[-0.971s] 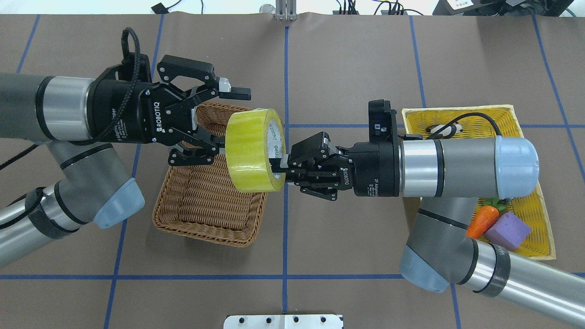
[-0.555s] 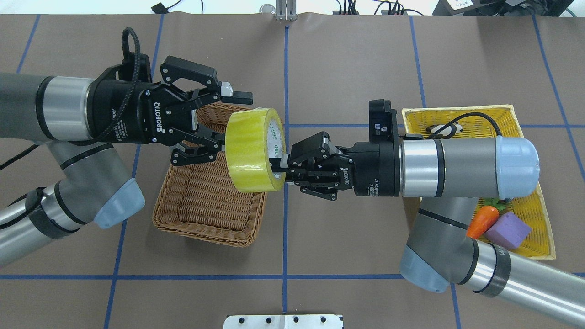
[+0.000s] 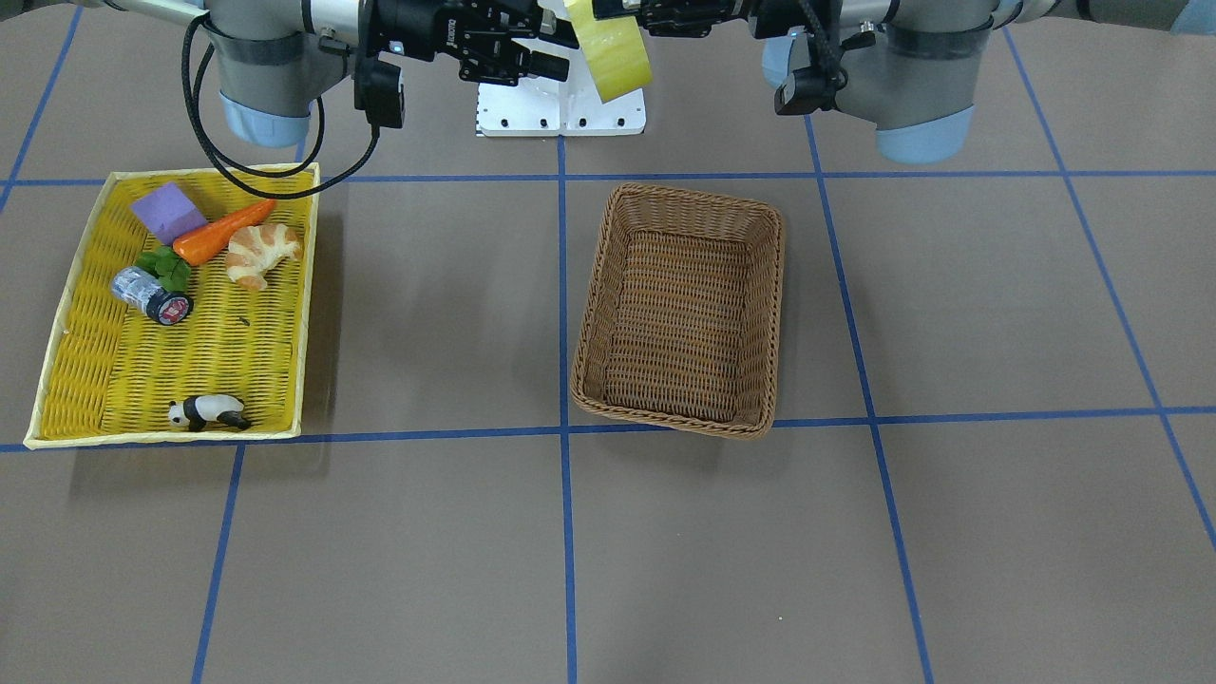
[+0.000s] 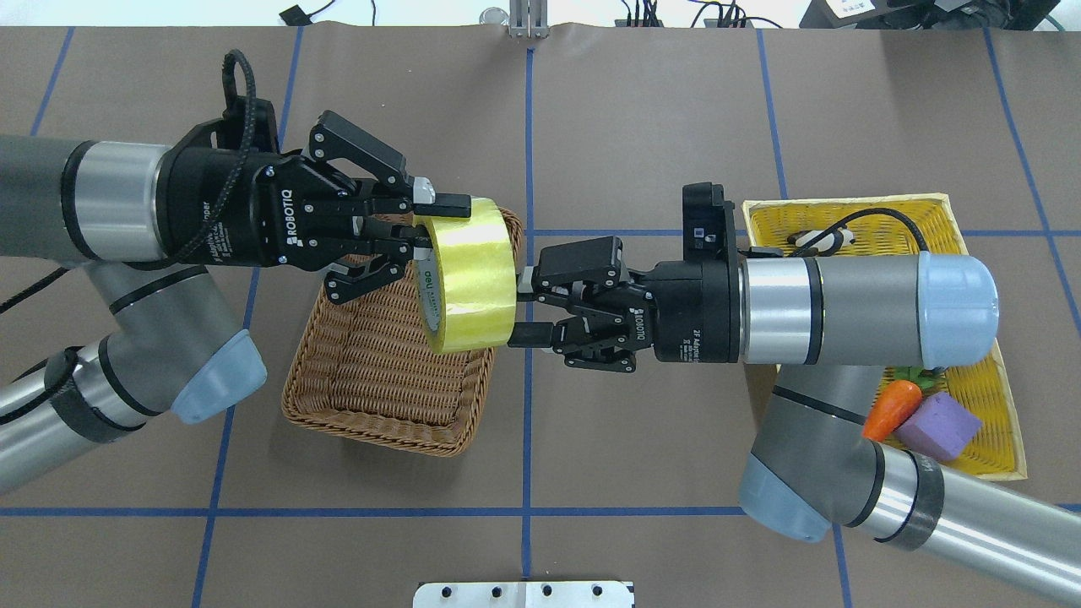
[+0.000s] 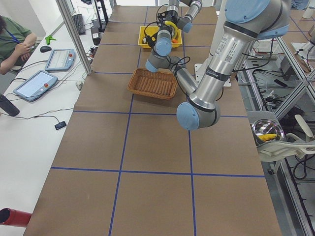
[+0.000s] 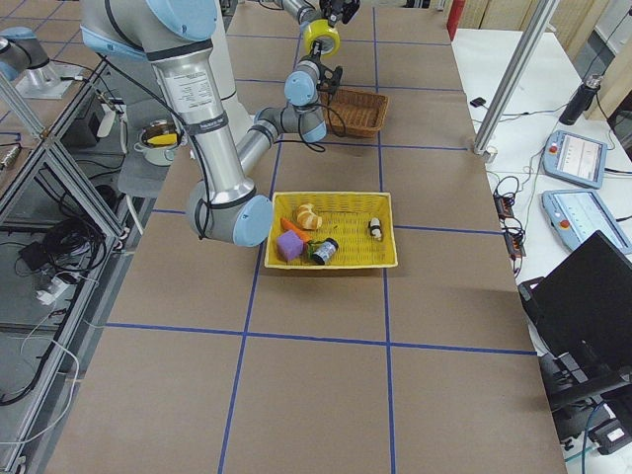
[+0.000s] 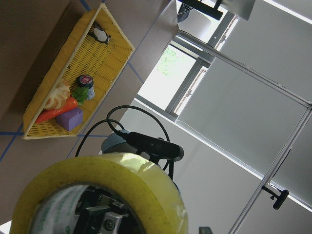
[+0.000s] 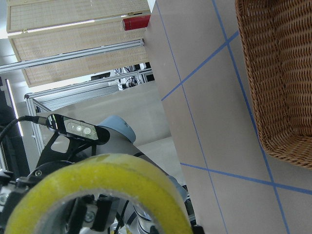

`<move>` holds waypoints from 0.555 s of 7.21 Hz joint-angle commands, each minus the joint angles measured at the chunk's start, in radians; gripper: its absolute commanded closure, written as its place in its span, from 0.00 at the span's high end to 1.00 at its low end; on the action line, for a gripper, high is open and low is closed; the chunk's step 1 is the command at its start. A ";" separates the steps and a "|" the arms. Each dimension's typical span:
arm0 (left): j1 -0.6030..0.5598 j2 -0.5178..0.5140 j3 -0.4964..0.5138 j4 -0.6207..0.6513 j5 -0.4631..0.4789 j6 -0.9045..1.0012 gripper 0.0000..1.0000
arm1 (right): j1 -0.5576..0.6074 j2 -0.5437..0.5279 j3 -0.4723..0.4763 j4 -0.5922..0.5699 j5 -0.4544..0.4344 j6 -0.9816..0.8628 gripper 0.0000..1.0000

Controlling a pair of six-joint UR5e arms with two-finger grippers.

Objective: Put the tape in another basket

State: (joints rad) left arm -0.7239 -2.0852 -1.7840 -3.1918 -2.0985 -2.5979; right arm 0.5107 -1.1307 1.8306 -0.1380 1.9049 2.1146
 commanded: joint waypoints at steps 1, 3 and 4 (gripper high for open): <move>0.001 0.001 -0.002 0.000 0.000 -0.001 0.00 | -0.003 -0.001 0.001 0.000 -0.009 0.001 1.00; 0.000 0.001 0.000 0.001 0.000 -0.002 0.00 | -0.001 -0.012 0.003 0.001 -0.001 -0.007 1.00; -0.002 0.002 0.000 0.001 -0.001 -0.002 0.00 | 0.006 -0.024 0.004 0.001 0.012 -0.021 1.00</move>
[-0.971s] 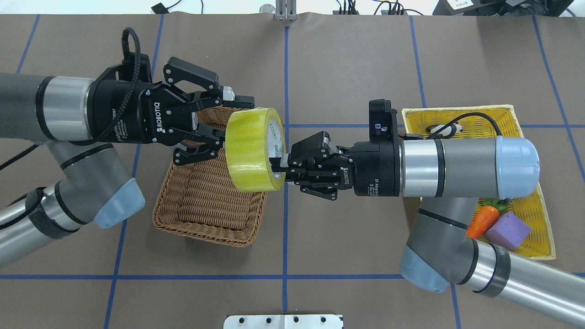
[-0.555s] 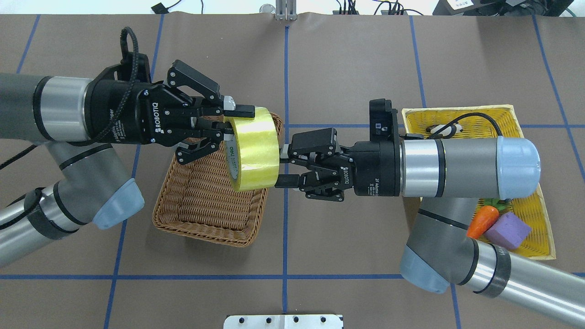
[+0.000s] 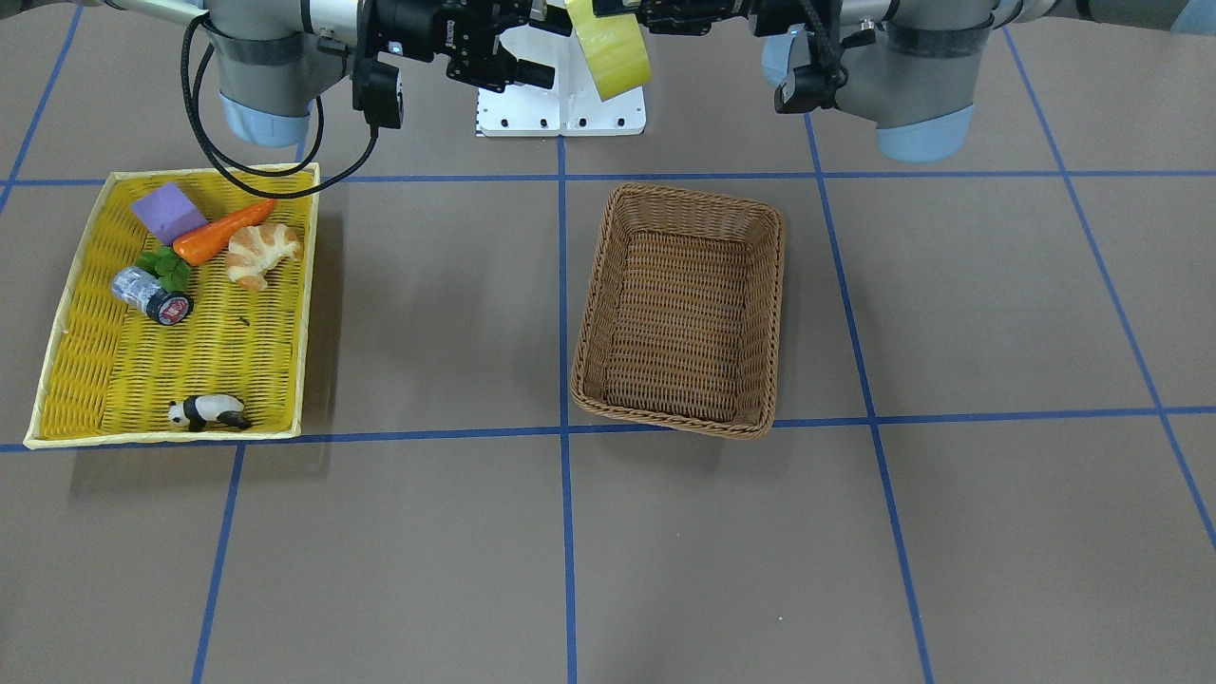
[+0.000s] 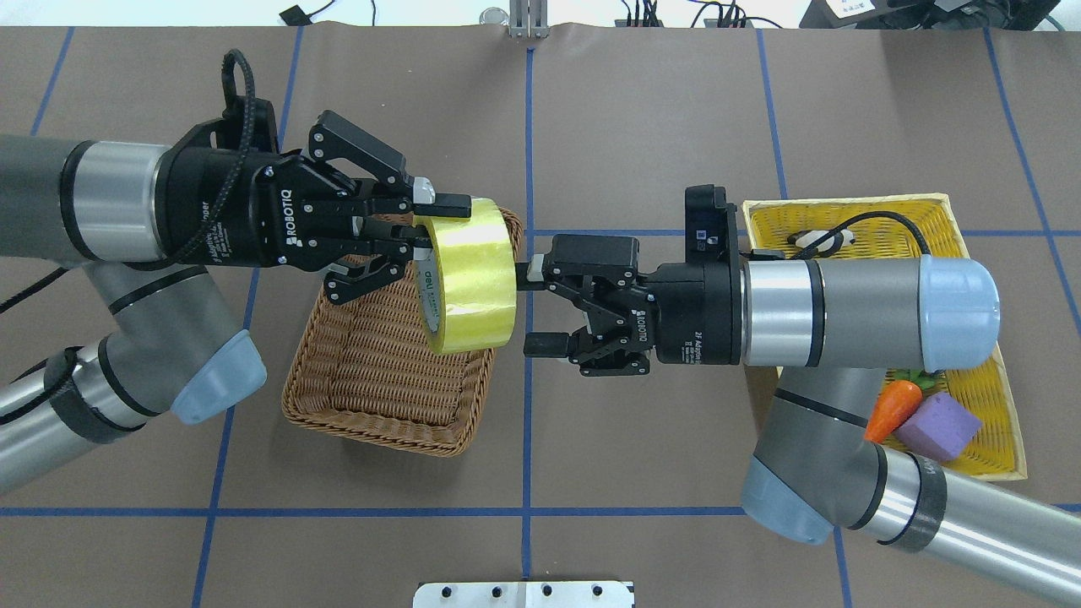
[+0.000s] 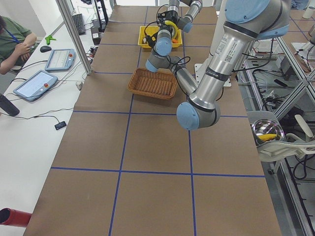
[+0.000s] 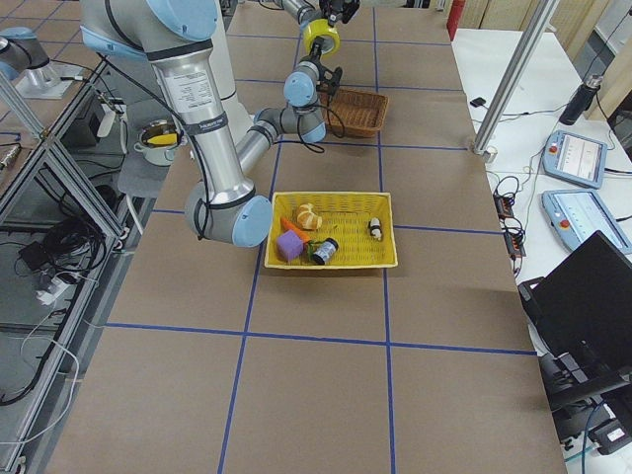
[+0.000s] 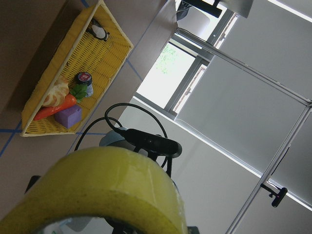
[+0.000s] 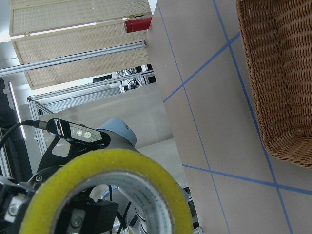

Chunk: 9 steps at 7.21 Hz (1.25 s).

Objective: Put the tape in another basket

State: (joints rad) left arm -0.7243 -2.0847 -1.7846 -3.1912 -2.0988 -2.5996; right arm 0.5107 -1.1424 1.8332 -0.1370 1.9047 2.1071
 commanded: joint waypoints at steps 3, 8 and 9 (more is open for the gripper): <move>-0.001 0.011 0.007 0.016 -0.007 0.007 0.00 | 0.235 -0.091 -0.018 -0.045 0.237 -0.220 1.00; -0.021 0.009 -0.068 0.641 -0.009 0.354 0.00 | 0.604 -0.079 -0.029 -0.606 0.478 -0.644 1.00; -0.020 0.009 -0.094 0.768 -0.009 0.445 0.00 | 0.646 -0.080 -0.028 -0.735 0.471 -0.786 1.00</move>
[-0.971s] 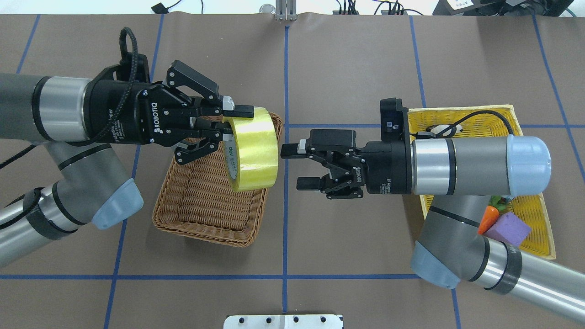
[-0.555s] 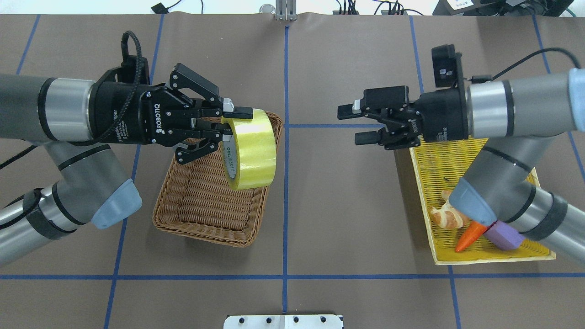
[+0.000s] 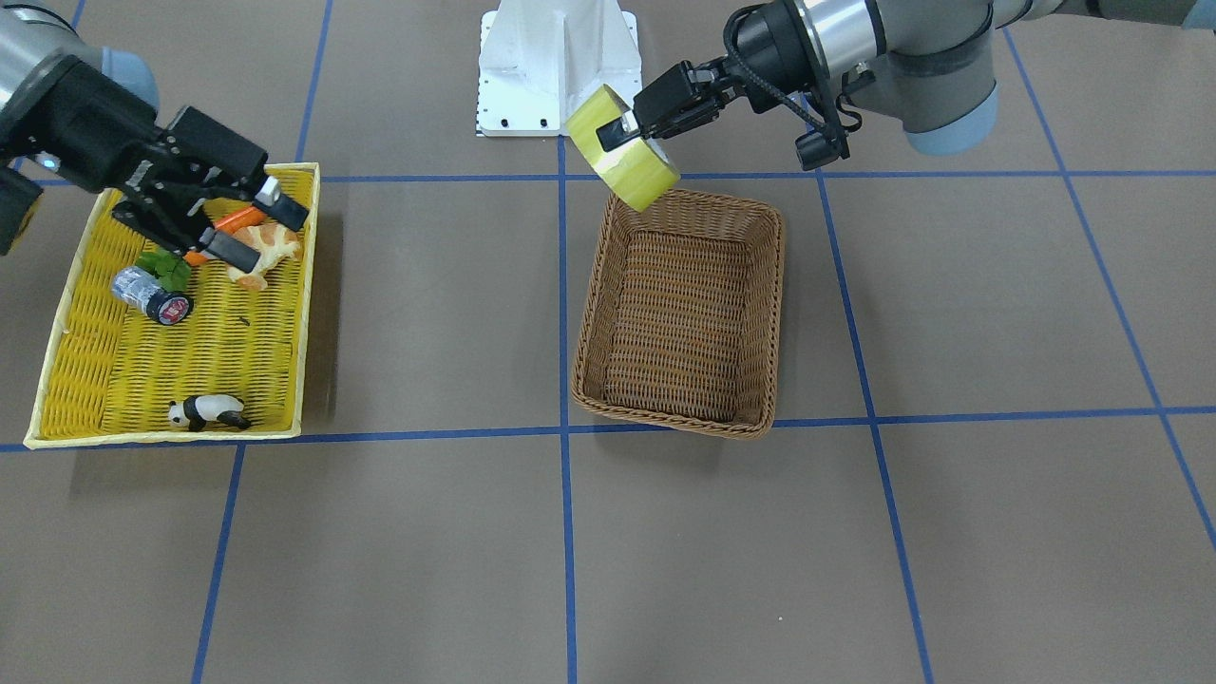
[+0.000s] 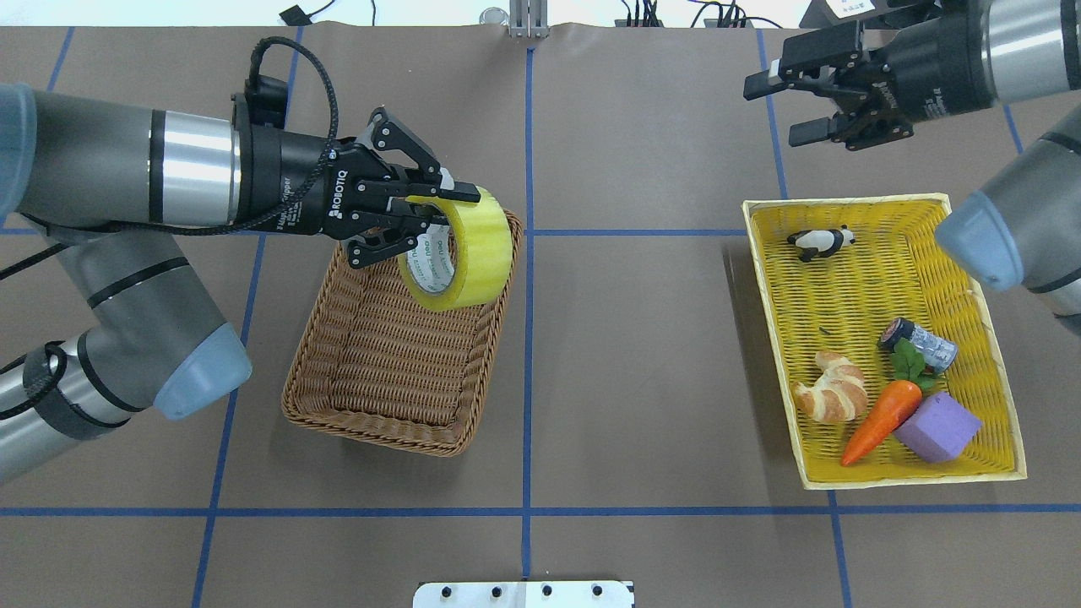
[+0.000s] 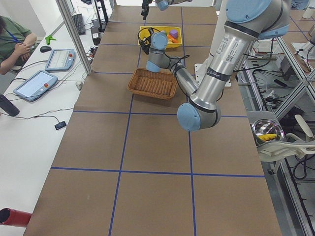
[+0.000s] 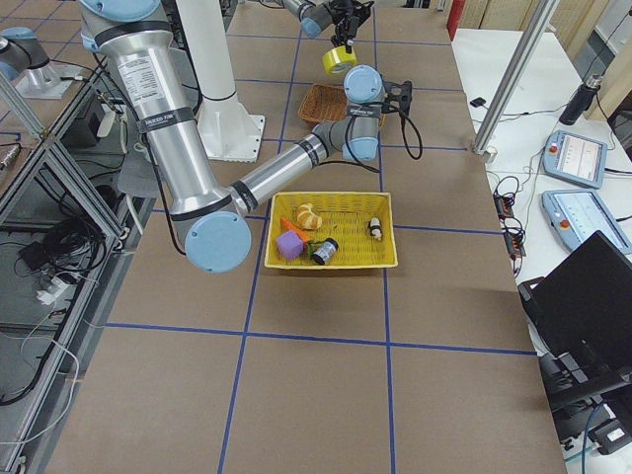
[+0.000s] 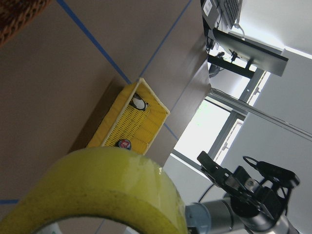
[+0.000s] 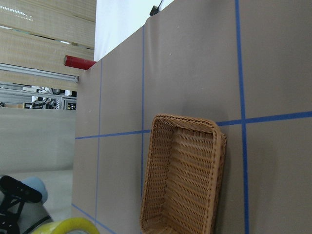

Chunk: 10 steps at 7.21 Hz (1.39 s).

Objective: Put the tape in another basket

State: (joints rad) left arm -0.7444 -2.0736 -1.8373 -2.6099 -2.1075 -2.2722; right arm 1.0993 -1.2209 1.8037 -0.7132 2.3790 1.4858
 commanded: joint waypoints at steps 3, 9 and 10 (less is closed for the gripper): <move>0.054 -0.009 -0.031 0.506 0.000 0.346 0.00 | 0.149 -0.011 0.002 -0.444 -0.084 -0.576 1.00; 0.068 -0.108 0.278 0.626 -0.051 0.597 0.00 | 0.166 -0.005 0.017 -0.866 -0.146 -1.070 1.00; 0.068 -0.121 0.318 0.645 -0.058 0.627 0.00 | 0.169 -0.002 0.019 -0.912 -0.144 -1.145 1.00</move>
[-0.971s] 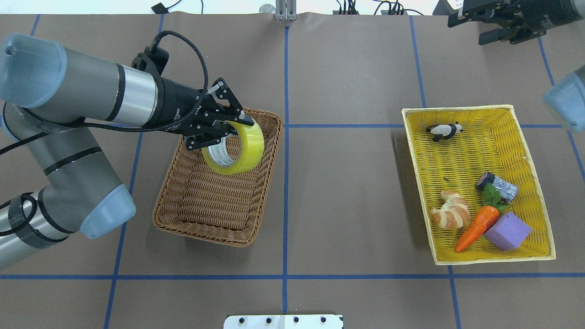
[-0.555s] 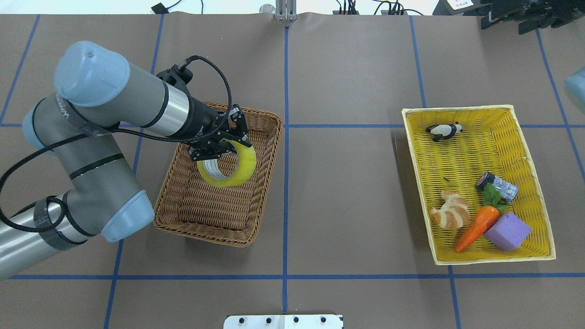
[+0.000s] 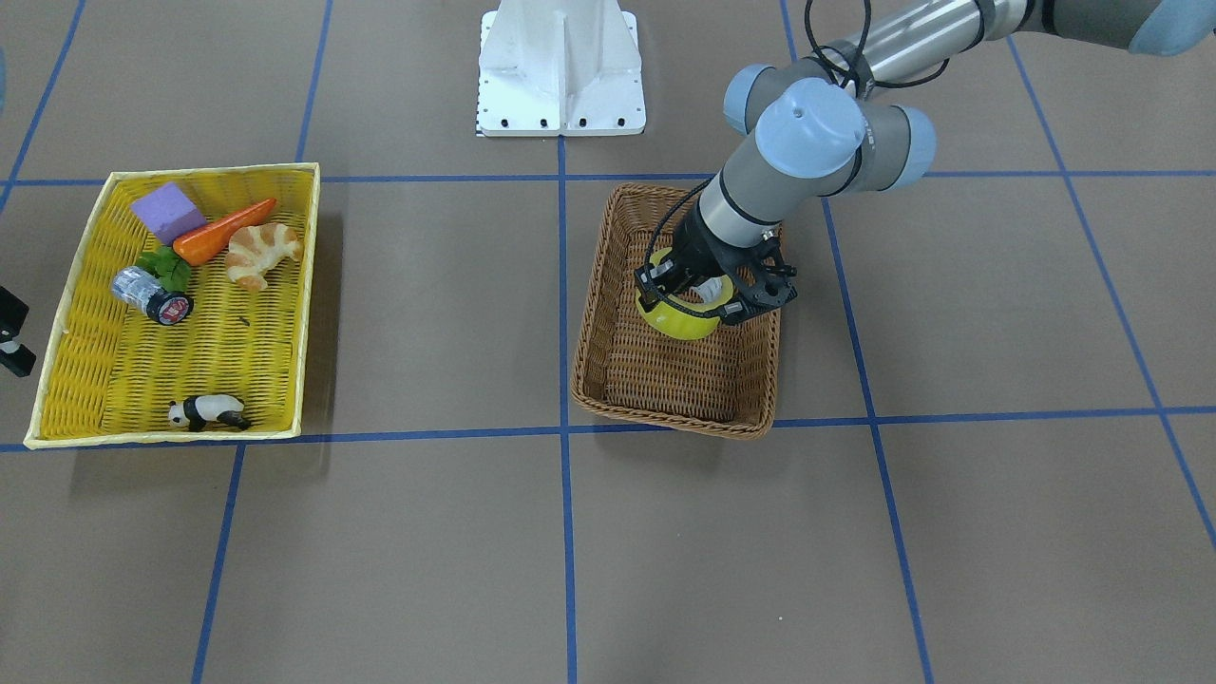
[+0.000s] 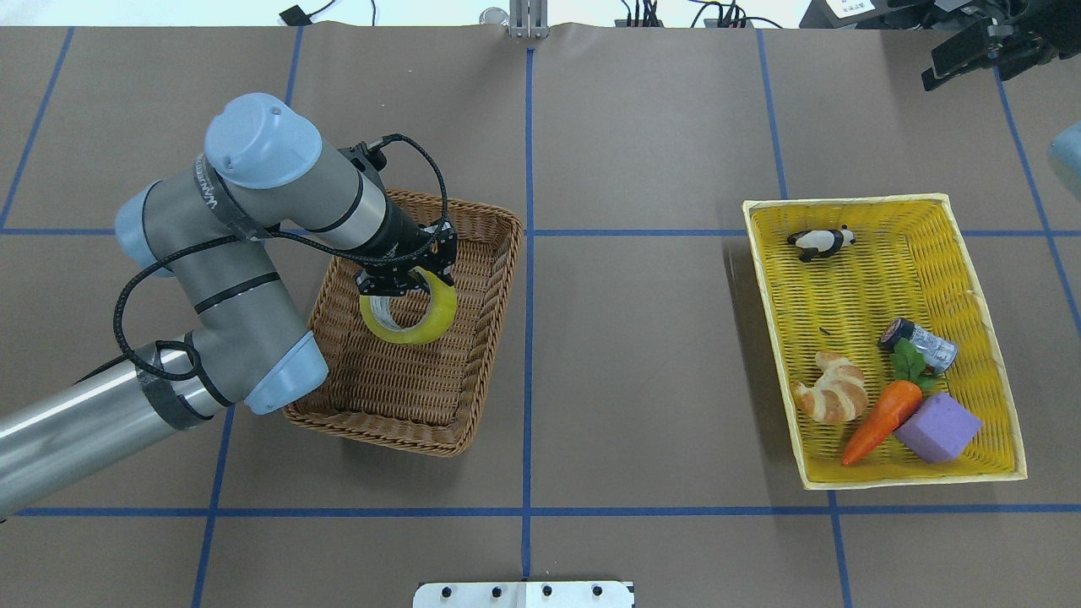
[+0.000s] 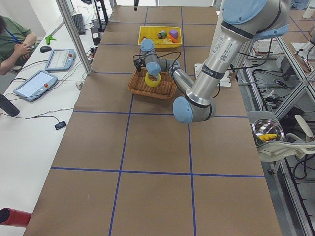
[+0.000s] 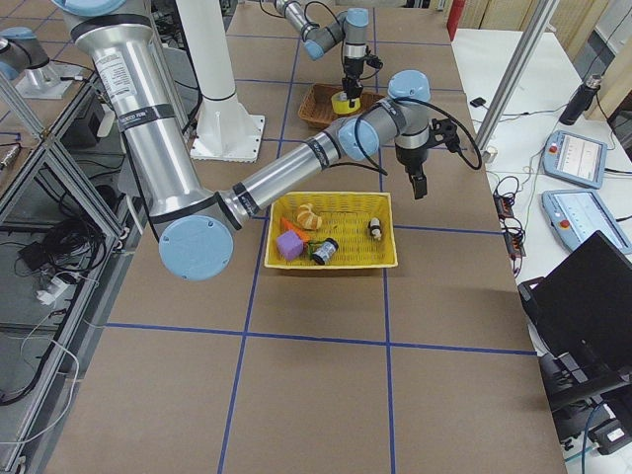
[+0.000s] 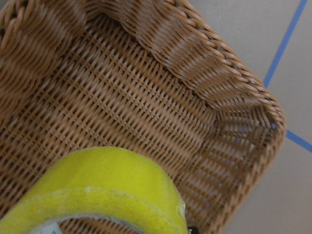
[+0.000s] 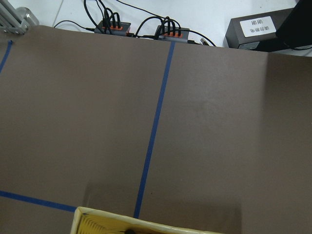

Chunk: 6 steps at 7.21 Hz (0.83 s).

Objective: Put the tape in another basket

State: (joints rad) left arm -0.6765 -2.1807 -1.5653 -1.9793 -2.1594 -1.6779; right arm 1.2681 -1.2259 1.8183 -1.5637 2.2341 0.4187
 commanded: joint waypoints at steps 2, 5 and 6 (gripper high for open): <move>0.000 -0.022 0.056 0.028 -0.013 0.063 0.23 | 0.011 0.005 0.007 -0.094 0.016 -0.095 1.00; -0.006 -0.002 -0.010 0.138 -0.011 0.212 0.98 | 0.028 0.006 0.009 -0.131 0.025 -0.095 1.00; -0.023 0.019 -0.118 0.327 -0.007 0.372 0.98 | 0.037 0.008 0.025 -0.204 0.025 -0.121 1.00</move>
State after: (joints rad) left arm -0.6843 -2.1822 -1.5856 -1.8273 -2.1696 -1.4617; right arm 1.2942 -1.2195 1.8307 -1.7014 2.2584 0.3183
